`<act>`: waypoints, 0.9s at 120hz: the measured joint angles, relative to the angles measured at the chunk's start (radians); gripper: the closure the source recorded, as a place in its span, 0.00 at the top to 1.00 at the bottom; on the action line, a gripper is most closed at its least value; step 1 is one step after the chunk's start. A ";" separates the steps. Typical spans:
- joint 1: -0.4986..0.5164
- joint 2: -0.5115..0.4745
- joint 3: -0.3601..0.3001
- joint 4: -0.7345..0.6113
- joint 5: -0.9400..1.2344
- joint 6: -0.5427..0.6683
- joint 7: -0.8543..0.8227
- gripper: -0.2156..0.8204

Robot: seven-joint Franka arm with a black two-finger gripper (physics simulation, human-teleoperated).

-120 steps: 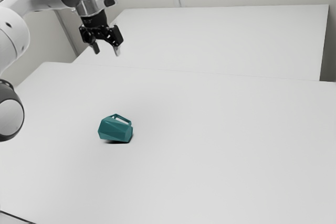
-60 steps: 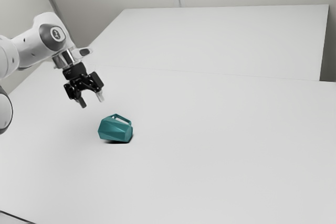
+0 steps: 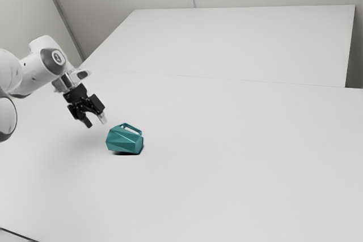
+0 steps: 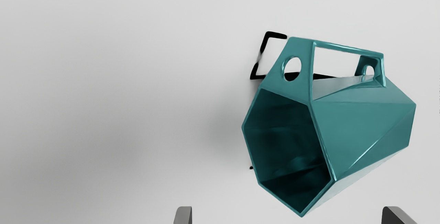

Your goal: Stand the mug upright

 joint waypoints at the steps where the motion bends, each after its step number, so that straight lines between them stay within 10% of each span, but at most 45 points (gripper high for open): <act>1: 0.001 0.001 0.000 -0.001 -0.005 0.002 0.005 0.79; 108: 0.041 0.043 0.003 -0.117 -0.409 -0.060 0.305 0.79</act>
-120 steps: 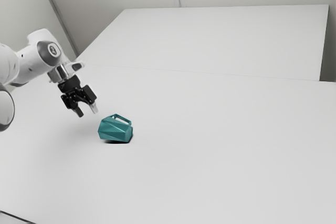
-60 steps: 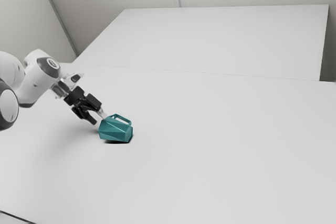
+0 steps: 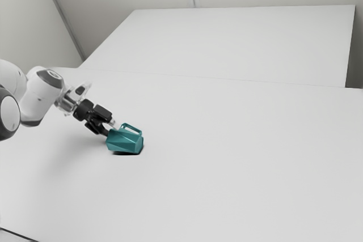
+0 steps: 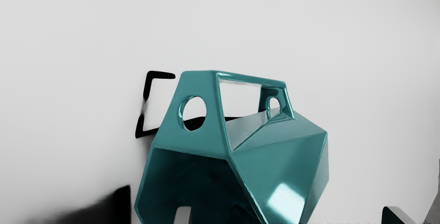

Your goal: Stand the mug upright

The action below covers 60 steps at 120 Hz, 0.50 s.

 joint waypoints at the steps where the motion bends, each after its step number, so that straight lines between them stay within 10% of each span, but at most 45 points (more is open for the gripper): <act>1: 0.000 0.000 0.000 -0.001 -0.001 -0.001 0.001 0.79; 60: 0.003 0.000 0.000 -0.051 -0.074 -0.035 0.055 0.76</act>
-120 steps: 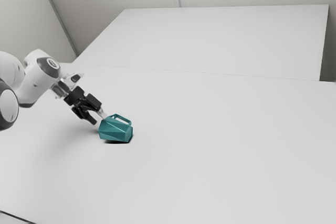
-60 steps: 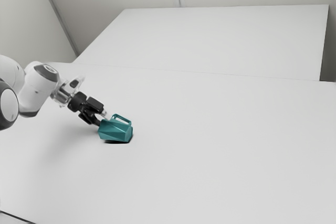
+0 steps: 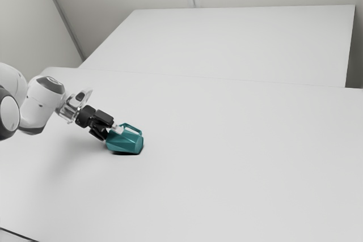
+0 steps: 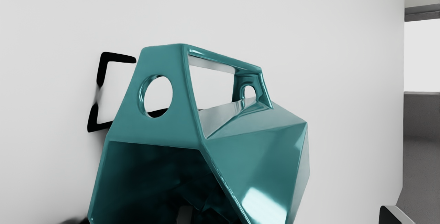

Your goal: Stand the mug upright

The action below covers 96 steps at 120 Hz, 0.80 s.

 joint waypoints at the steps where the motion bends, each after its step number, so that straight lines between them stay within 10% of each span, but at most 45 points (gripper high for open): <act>1: 0.000 0.000 0.000 0.000 0.000 0.000 0.001 0.76; 96: -0.003 0.000 0.000 -0.009 -0.019 0.010 0.032 0.20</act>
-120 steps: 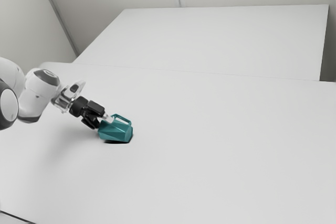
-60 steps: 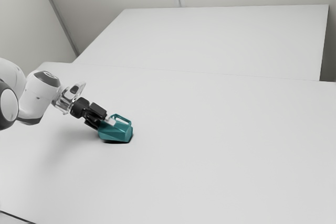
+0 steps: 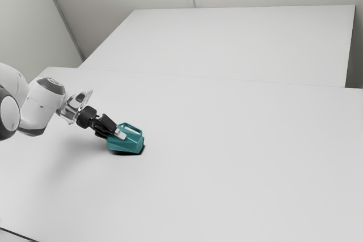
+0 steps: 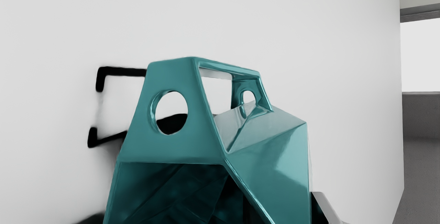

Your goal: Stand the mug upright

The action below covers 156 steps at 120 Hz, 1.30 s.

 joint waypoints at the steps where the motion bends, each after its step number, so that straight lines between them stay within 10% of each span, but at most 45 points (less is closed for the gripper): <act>1: 0.000 0.000 0.000 0.000 0.000 0.000 0.000 0.19; 69: -0.059 -0.134 -0.001 0.019 0.015 0.012 0.002 0.04; 156: -0.365 -0.278 -0.025 -0.046 0.799 0.406 -0.072 0.03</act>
